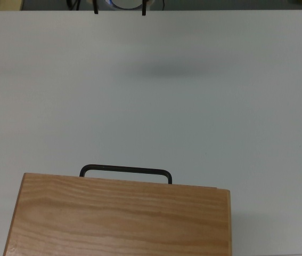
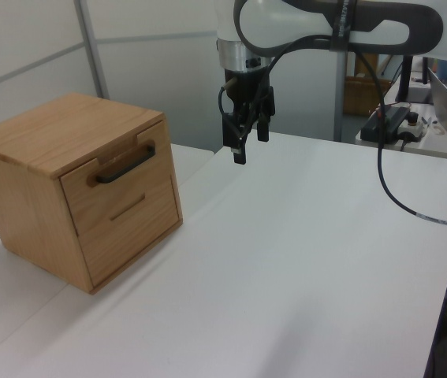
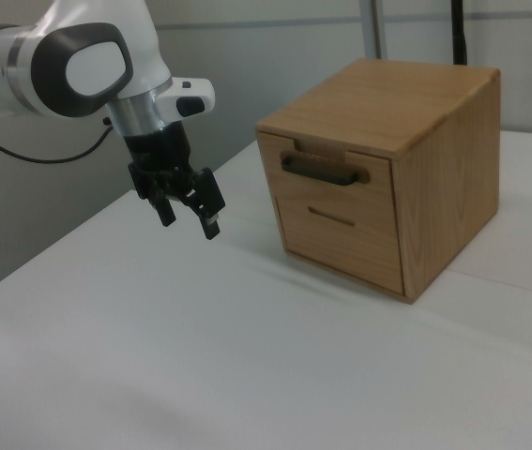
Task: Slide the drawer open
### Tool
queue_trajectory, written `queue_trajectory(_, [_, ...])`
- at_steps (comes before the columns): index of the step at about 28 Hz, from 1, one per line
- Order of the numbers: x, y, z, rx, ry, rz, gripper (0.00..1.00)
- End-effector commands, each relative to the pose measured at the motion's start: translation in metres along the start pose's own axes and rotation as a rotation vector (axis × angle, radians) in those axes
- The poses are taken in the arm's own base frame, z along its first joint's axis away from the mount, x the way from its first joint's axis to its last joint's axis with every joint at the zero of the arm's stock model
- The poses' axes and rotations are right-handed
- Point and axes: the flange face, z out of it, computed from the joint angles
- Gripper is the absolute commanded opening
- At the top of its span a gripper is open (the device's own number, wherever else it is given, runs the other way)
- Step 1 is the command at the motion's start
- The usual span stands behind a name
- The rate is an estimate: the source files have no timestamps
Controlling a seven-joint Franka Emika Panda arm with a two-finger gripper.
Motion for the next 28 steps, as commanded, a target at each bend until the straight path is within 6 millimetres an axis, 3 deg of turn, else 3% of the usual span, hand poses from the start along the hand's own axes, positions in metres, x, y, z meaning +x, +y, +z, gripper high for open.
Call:
queue_trajectory(1, [-0.005, -0.003, -0.008, -0.004, -0.003, 0.003, 1.0])
queue_trajectory(12, [-0.005, -0.008, -0.008, -0.007, -0.004, 0.046, 1.0])
queue_trajectory(23, [-0.006, 0.008, -0.01, -0.106, 0.017, 0.314, 1.0])
queue_trajectory(28, [-0.023, 0.015, -0.016, -0.107, 0.018, 0.423, 1.0])
